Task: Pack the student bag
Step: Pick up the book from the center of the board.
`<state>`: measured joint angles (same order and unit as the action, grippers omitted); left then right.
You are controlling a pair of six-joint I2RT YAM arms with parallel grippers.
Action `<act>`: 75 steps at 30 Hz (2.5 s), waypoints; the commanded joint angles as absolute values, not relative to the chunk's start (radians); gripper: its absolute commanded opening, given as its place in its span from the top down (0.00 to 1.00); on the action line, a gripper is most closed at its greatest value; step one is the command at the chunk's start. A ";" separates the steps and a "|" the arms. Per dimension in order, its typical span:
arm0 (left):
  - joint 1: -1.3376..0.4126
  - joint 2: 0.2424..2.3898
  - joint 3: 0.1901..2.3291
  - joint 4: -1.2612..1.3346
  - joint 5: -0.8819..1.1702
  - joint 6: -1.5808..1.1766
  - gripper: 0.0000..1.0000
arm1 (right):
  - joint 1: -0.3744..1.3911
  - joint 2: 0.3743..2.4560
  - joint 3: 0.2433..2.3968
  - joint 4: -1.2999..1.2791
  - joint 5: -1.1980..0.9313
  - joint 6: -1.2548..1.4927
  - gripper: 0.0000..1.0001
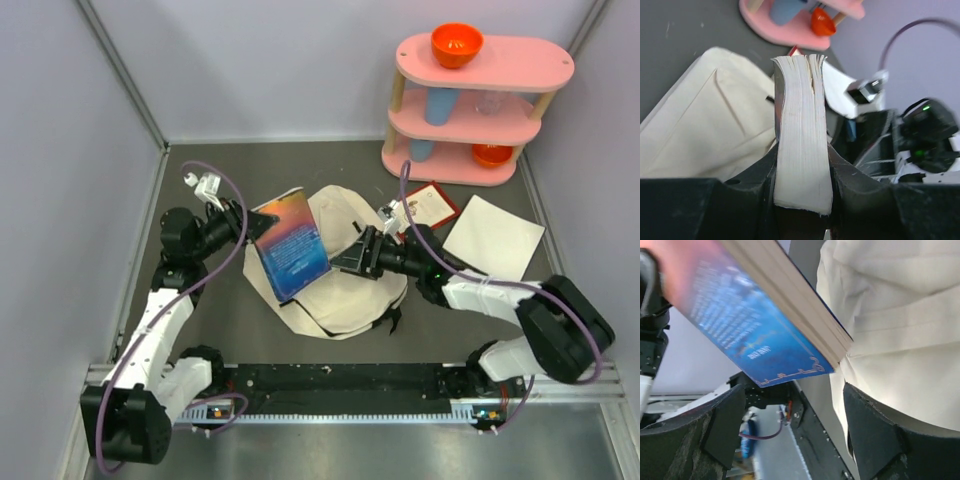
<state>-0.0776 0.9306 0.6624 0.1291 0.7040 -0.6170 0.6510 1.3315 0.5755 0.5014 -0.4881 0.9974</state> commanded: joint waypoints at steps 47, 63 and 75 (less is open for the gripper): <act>-0.071 1.115 0.419 1.161 0.603 -1.347 1.00 | 0.772 1.599 0.677 1.223 -0.341 1.298 0.22; -0.066 1.025 0.523 0.695 0.640 -1.060 0.97 | 0.772 1.391 0.638 0.990 -0.336 1.105 0.91; -0.066 1.130 0.633 0.727 0.926 -0.971 0.38 | 0.770 1.307 0.709 0.827 -0.538 0.991 0.95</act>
<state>-0.0662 1.0786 0.5274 0.6331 0.7399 -1.0378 0.7662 1.3563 0.6170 0.7425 -0.3904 1.0401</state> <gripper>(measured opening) 0.589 0.300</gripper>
